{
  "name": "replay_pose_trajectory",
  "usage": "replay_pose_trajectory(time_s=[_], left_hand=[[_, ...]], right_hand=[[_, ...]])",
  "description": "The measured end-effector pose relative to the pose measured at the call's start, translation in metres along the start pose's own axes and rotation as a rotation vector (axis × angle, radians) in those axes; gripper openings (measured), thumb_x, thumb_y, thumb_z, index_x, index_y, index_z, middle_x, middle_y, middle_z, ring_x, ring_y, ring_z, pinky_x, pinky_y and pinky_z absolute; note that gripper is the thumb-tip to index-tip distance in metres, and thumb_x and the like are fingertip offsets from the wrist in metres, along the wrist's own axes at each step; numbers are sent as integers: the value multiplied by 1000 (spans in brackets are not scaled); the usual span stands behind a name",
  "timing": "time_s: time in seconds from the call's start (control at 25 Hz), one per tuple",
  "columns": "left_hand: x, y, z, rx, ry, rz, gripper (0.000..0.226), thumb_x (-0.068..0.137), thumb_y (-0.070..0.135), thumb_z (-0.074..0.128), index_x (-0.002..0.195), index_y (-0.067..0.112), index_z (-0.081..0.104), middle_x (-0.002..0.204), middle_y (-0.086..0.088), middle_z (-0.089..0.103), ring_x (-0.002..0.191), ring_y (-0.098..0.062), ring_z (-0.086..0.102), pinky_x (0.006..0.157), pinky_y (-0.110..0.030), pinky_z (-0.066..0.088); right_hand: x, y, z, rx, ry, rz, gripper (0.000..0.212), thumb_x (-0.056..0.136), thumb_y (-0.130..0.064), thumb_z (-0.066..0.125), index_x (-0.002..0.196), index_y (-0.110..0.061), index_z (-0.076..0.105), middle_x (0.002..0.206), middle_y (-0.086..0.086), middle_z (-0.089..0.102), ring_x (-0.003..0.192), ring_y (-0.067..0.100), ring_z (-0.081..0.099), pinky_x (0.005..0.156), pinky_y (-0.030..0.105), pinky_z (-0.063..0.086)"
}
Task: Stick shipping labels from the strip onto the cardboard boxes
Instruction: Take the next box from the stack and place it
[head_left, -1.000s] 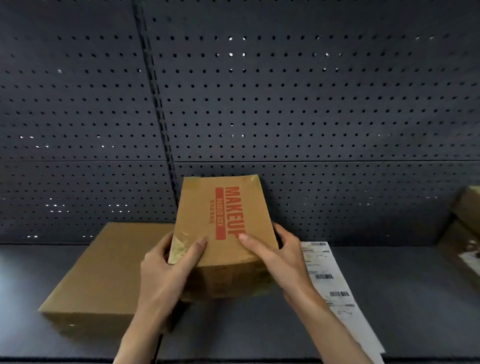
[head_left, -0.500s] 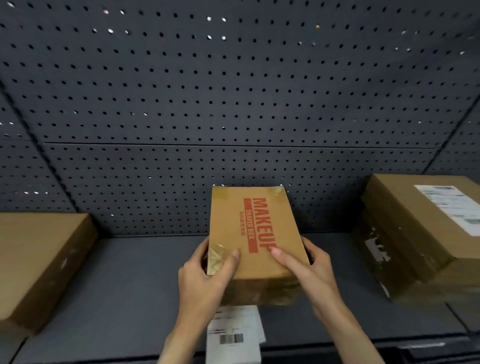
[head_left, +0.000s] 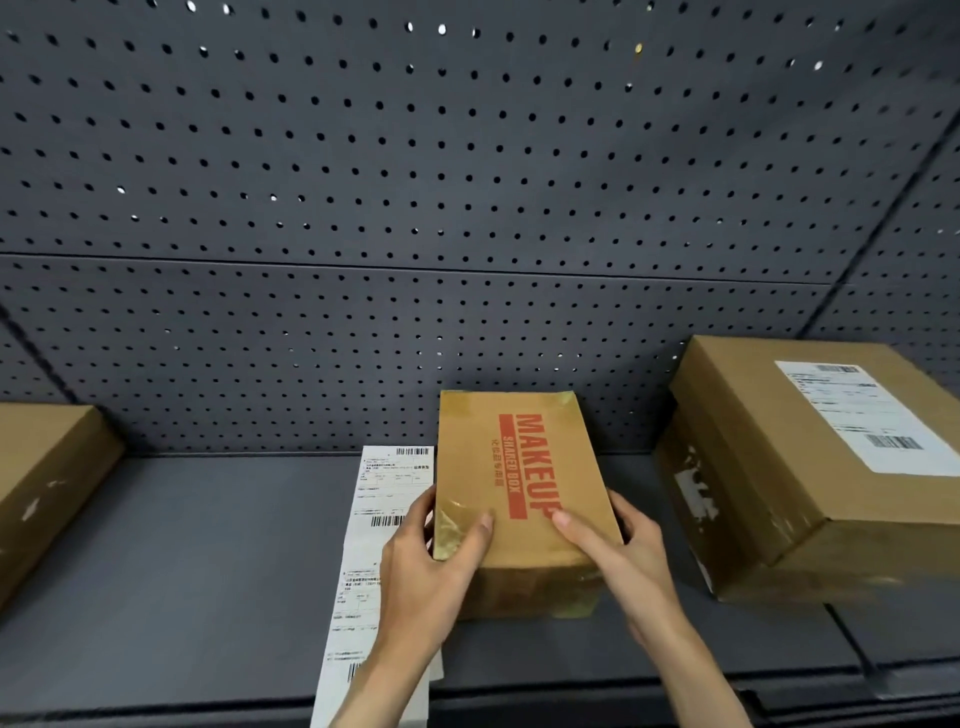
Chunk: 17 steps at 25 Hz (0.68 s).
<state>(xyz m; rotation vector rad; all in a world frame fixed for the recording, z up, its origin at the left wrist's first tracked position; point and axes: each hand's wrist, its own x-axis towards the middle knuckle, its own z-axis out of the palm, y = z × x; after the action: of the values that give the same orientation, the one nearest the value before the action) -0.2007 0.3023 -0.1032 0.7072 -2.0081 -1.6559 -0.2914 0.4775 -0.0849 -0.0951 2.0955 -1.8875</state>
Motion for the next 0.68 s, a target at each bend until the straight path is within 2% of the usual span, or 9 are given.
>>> replay_pose_trajectory(time_s=[0.08, 0.2, 0.28, 0.36, 0.4, 0.48, 0.56, 0.64, 0.68], left_hand=[[2, -1, 0, 21, -11, -5, 39, 71, 59, 73, 106, 45, 63, 98, 26, 74, 93, 8, 68, 81, -25, 57], [4, -3, 0, 67, -40, -12, 50, 71, 66, 70, 115, 43, 58, 107, 22, 71, 99, 6, 66, 87, -29, 56], [4, -2, -2, 64, -90, -35, 60, 70, 72, 68, 121, 44, 54, 115, 21, 67, 105, 4, 63, 91, -30, 54], [2, 1, -8, 38, -158, -47, 62, 72, 77, 63, 124, 47, 51, 122, 22, 62, 112, 5, 59, 95, -28, 51], [1, 3, -13, 11, -202, -50, 55, 77, 77, 58, 124, 49, 51, 124, 23, 61, 113, 8, 57, 96, -26, 49], [2, 3, -27, -47, -238, -52, 37, 89, 69, 47, 118, 49, 58, 122, 23, 63, 111, 10, 57, 95, -22, 46], [6, -5, -49, -26, -171, -48, 36, 96, 58, 45, 109, 36, 70, 109, 20, 72, 106, 8, 62, 91, -20, 47], [15, -21, -75, 95, -105, -49, 29, 99, 40, 52, 94, 25, 76, 92, 18, 76, 93, 8, 66, 81, -17, 48], [19, -32, -88, 171, -91, -50, 22, 97, 29, 58, 86, 24, 77, 85, 19, 76, 87, 7, 67, 75, -16, 49]], right_hand=[[2, 0, 0, -15, -4, 17, 50, 71, -31, 89, 117, -22, 70, 100, -8, 80, 92, 8, 76, 87, 34, 60], [1, -5, -3, -51, -22, 26, 46, 72, -32, 87, 114, -25, 69, 96, -14, 80, 89, 3, 75, 76, 21, 58], [-1, -9, -6, -122, -32, 11, 49, 66, -41, 87, 110, -29, 69, 95, -13, 80, 89, 2, 74, 70, 15, 55], [-5, -12, -6, -281, 31, -30, 58, 62, -50, 87, 112, -30, 68, 99, -13, 76, 94, 5, 71, 76, 18, 53], [-8, -13, -6, -418, 110, -80, 65, 64, -54, 88, 119, -27, 66, 105, -15, 70, 99, 6, 67, 81, 23, 52], [-16, -14, -3, -738, 302, -316, 72, 69, -54, 87, 127, -20, 63, 114, -10, 62, 107, 11, 59, 88, 29, 50], [-23, -12, 7, -943, 397, -692, 60, 73, -42, 88, 117, -7, 68, 114, 3, 65, 105, 21, 61, 86, 35, 52], [-35, -6, 31, -926, 375, -965, 40, 79, -28, 86, 105, 0, 73, 106, 11, 69, 97, 25, 63, 83, 38, 52], [-44, -1, 48, -878, 313, -1064, 31, 82, -23, 82, 101, 0, 74, 102, 11, 70, 95, 24, 64, 83, 37, 53]])
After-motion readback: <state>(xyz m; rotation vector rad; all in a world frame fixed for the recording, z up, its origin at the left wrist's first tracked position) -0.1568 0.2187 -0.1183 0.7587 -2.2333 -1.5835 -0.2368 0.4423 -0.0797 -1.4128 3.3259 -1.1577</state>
